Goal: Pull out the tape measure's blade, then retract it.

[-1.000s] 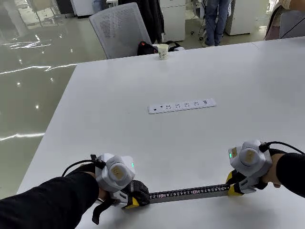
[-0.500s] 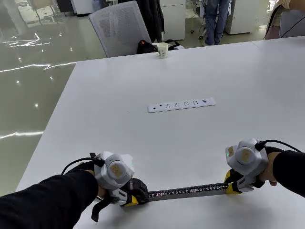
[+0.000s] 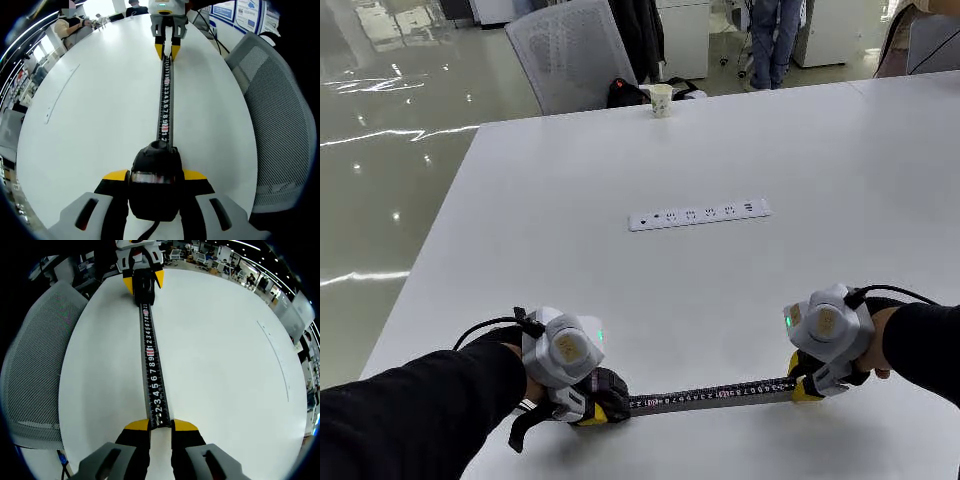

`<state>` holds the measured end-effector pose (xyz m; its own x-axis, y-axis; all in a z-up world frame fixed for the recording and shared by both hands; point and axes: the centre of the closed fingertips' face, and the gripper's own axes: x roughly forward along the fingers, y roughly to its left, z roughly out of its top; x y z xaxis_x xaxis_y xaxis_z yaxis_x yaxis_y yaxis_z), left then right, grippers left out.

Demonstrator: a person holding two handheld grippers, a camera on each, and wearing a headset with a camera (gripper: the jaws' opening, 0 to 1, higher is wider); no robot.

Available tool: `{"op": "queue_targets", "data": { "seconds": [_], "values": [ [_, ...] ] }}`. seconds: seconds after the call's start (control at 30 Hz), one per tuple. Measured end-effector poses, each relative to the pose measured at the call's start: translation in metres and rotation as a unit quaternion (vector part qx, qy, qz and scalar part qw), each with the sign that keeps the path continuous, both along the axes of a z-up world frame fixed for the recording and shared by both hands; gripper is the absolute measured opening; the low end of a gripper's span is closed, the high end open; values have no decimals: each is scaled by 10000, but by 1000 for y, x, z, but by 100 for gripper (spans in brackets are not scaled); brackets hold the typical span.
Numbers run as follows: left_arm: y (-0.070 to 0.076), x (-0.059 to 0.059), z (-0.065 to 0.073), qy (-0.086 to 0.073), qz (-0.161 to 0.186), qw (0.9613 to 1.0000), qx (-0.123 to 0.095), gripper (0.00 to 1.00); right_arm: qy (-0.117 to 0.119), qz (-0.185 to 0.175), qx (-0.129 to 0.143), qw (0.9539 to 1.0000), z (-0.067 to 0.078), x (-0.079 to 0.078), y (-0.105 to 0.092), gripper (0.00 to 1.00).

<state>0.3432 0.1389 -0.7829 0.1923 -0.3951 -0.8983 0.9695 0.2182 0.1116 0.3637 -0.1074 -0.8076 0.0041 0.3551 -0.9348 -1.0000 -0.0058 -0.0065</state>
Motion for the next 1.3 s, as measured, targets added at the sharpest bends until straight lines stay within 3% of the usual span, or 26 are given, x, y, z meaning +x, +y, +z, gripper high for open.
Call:
{"op": "queue_targets", "data": {
  "seconds": [0.2,0.37,0.53,0.87,1.1,1.3],
  "values": [
    [0,1,0,-28,-9,10000,15,34,-15,21,-3,10000,0,-1,0,13],
    [0,-1,2,-68,-65,9999,58,34,-292,531,-140,9981,1,-2,3,13],
    [3,0,4,-76,-2,10000,53,34,-296,635,-248,9972,1,-1,2,13],
    [5,-1,8,-78,99,9999,3,42,-286,613,-245,9974,1,-3,-4,17],
    [11,-10,4,78,150,9998,101,57,-279,555,-187,9979,5,-4,-6,21],
    [10,-13,6,171,237,9996,-7,59,-155,403,-166,9989,8,-8,-4,26]
  ]
}}
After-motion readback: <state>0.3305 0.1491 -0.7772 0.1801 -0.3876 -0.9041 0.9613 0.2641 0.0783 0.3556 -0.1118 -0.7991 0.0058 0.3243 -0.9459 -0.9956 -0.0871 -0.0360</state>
